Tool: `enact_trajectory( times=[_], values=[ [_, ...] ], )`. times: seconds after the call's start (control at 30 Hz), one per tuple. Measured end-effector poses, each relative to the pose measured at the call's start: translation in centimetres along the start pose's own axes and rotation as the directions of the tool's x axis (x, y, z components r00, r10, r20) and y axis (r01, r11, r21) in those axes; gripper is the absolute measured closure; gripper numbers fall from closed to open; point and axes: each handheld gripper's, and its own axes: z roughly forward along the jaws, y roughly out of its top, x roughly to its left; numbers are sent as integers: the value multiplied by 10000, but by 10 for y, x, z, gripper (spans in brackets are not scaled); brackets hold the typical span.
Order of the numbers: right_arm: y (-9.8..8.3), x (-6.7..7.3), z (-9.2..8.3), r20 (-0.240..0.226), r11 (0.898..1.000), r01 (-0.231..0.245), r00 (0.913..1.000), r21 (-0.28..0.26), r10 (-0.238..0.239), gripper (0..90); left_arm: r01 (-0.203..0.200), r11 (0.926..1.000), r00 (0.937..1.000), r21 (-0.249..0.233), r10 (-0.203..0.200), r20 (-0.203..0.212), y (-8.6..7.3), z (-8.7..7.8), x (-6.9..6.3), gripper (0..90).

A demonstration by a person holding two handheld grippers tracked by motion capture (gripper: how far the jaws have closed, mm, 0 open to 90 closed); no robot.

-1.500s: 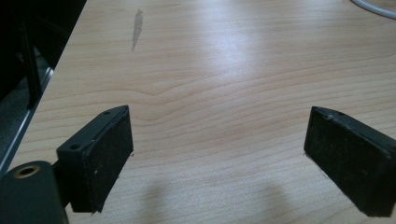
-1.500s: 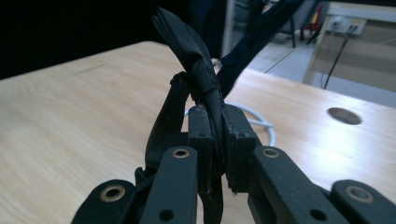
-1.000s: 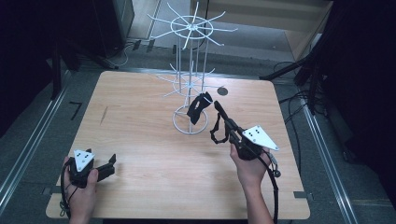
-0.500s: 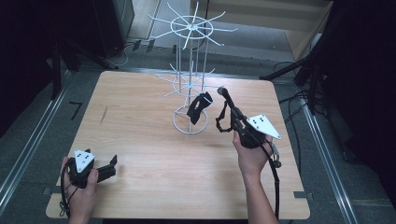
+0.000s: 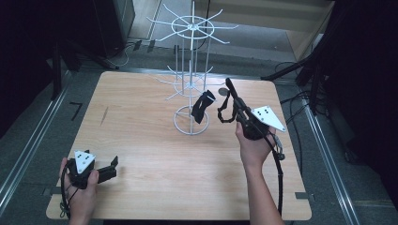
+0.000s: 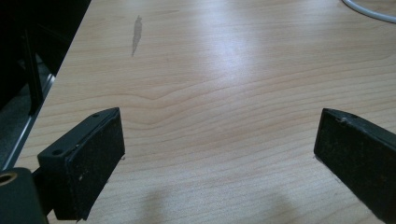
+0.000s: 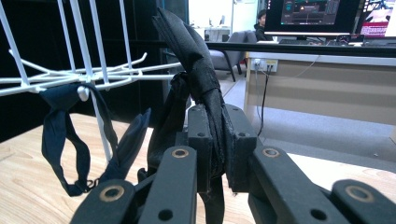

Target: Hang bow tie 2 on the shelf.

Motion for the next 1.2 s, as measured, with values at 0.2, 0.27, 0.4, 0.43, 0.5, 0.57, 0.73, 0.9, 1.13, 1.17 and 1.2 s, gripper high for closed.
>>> enact_trajectory(
  times=[0.2,0.27,0.4,0.43,0.5,0.57,0.73,0.9,1.13,1.17,1.2],
  values=[
    [5,-1,5,-50,9999,69,10000,-82,-69,839,1,10000,10000,-2,-1,-13,0,0,0,26],
    [7,0,8,-121,9997,185,9998,-148,-187,839,17,10000,10000,2,-17,-8,0,0,-1,26],
    [12,0,15,-164,9992,331,9993,-219,-335,839,16,10000,10000,21,-16,8,0,0,0,26],
    [13,0,16,-161,9990,366,9992,-249,-370,839,11,10000,10000,20,-11,5,0,0,0,27],
    [16,-1,18,-169,9989,344,9992,-311,-349,839,14,10000,10000,23,-14,19,0,0,0,27],
    [17,-2,21,-175,9989,373,9991,-295,-378,839,14,10000,10000,24,-14,25,0,0,0,27],
    [18,-5,29,-251,9988,393,9989,-292,-401,839,22,10000,10000,23,-22,46,0,0,0,27],
    [18,-9,32,-360,9990,58,9993,-443,-74,838,10,10000,10000,35,-10,62,0,0,0,27],
    [15,-15,38,-740,9983,-448,9964,-361,420,837,8,10000,10000,35,-8,55,0,1,0,27],
    [14,-15,38,-829,9983,-392,9959,-422,356,836,7,10000,10000,39,-7,54,0,1,0,27],
    [15,-14,37,-904,9984,-320,9955,-461,277,837,10,10000,10000,28,-10,53,0,1,0,27]
  ],
)
